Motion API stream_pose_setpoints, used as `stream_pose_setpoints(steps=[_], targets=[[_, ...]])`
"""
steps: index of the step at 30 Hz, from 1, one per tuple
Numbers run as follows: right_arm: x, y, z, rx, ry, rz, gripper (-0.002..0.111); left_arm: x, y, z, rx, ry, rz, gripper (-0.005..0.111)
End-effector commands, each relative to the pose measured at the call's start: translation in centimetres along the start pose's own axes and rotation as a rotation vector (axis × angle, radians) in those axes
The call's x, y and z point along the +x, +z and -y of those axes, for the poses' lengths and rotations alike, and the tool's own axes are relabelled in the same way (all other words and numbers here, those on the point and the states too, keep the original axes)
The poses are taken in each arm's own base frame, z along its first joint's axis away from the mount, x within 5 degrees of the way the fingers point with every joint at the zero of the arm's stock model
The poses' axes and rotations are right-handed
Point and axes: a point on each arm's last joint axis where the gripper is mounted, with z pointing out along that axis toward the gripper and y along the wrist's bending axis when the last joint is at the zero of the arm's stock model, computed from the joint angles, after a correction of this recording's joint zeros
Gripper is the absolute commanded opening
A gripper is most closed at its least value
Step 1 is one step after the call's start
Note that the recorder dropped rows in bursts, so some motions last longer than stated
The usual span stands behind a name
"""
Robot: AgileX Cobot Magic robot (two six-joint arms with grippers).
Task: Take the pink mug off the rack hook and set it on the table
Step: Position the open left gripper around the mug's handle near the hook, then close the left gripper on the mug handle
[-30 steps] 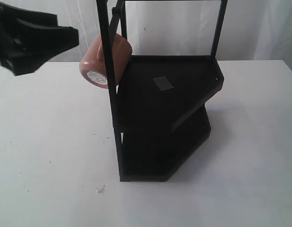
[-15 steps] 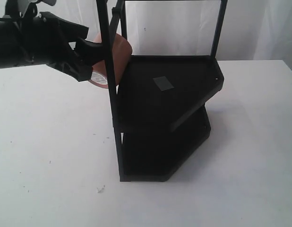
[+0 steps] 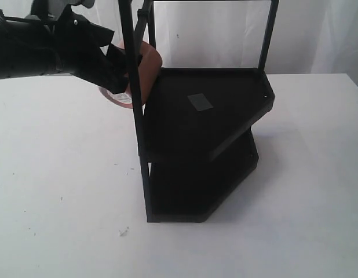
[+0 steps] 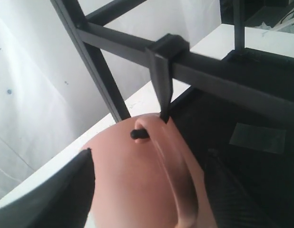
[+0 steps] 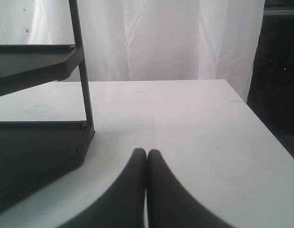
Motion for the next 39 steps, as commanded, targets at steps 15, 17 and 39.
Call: stream_pose_setpoints(steps=[15,17,39], targets=[[-0.1,0.0,0.0,0.002,0.003,0.014,0.0,-0.3,1.4,-0.3,0.001,-0.017,0.003,0.064],[-0.1,0.0,0.0,0.002,0.003,0.014,0.0,-0.7,1.4,-0.4,-0.003,-0.015,0.014,0.064],[-0.1,0.0,0.0,0.002,0.003,0.014,0.0,0.5,2.6,-0.4,-0.001,-0.042,-0.031,0.064]])
